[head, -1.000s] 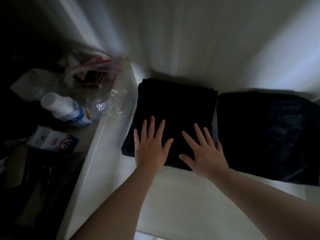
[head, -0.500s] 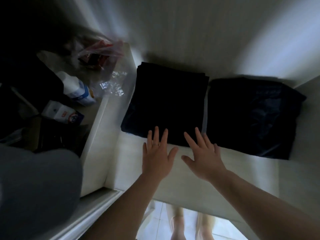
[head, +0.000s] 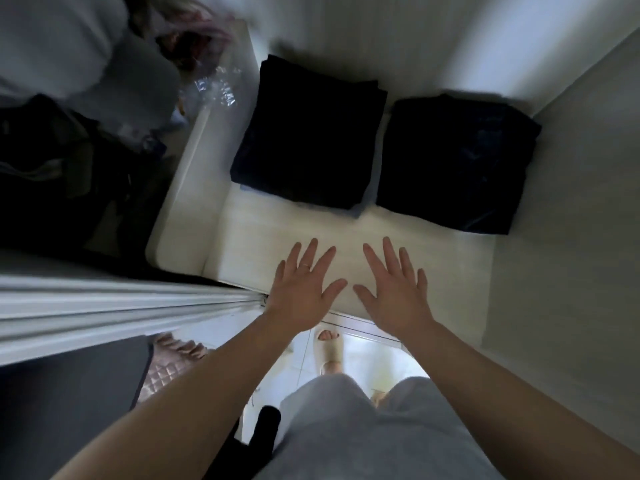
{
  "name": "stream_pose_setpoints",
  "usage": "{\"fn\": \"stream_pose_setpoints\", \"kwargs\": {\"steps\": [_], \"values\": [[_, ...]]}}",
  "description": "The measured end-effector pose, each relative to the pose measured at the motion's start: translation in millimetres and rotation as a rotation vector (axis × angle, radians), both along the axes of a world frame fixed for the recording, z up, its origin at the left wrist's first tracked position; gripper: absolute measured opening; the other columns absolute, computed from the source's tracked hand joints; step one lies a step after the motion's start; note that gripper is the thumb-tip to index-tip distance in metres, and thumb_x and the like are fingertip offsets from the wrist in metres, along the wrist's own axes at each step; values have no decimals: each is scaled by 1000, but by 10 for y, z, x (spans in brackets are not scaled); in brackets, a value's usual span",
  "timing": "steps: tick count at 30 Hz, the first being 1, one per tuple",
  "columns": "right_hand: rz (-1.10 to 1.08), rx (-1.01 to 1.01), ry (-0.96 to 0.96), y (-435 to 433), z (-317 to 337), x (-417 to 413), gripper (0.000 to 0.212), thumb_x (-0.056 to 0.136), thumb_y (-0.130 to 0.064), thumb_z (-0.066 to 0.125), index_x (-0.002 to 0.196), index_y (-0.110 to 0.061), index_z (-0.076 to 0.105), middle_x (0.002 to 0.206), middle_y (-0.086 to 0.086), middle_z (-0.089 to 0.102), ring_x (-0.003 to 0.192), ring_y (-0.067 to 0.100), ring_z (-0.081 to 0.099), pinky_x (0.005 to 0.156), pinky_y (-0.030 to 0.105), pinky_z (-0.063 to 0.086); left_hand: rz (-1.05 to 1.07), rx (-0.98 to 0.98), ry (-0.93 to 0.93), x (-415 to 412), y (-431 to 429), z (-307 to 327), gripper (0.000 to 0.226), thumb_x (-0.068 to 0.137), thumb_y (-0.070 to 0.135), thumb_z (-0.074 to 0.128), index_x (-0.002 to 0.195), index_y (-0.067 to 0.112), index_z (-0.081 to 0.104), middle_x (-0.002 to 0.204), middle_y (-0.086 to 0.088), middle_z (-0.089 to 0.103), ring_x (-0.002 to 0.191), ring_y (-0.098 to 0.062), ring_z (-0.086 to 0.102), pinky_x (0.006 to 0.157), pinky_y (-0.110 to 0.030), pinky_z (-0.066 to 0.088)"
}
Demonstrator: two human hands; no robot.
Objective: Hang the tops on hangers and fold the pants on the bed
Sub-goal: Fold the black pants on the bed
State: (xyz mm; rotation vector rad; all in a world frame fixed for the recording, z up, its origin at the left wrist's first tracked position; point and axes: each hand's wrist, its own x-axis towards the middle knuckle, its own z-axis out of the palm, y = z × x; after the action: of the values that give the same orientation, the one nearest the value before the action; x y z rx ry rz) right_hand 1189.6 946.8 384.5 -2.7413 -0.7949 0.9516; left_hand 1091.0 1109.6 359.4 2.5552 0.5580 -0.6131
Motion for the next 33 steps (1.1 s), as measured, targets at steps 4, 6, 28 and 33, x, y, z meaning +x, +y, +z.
{"fn": "stream_pose_setpoints", "kwargs": {"steps": [4,6,28,33], "values": [[-4,84,-12,-83,226,-168,72,101,-55,40,158,-42,-1,166,-9,-20,154,24,-15,121,55,0,30,67,-50,-182,-126,369,76,92,74,14,159,40,5,169,3,-1,155,-24,-9,124,-49,8],[20,116,-15,-151,345,-289,72,101,-55,41,158,-42,0,166,-9,-19,154,24,-13,121,55,1,62,104,-48,-315,-199,581,74,93,74,17,159,41,5,169,3,-1,155,-24,-8,123,-49,6],[655,669,63,-1006,1225,-2540,73,97,-43,57,158,-36,18,168,-4,9,155,21,5,120,55,15,1099,608,-269,-3794,-2565,1641,61,94,52,55,150,31,39,160,5,34,151,-27,19,123,-53,10],[893,738,67,-885,1379,-3175,73,95,-43,60,158,-33,23,167,-1,16,155,27,9,120,53,17,1356,618,-159,-4611,-2758,1570,66,89,41,65,148,31,36,148,2,47,137,-27,42,118,-47,25]]}}
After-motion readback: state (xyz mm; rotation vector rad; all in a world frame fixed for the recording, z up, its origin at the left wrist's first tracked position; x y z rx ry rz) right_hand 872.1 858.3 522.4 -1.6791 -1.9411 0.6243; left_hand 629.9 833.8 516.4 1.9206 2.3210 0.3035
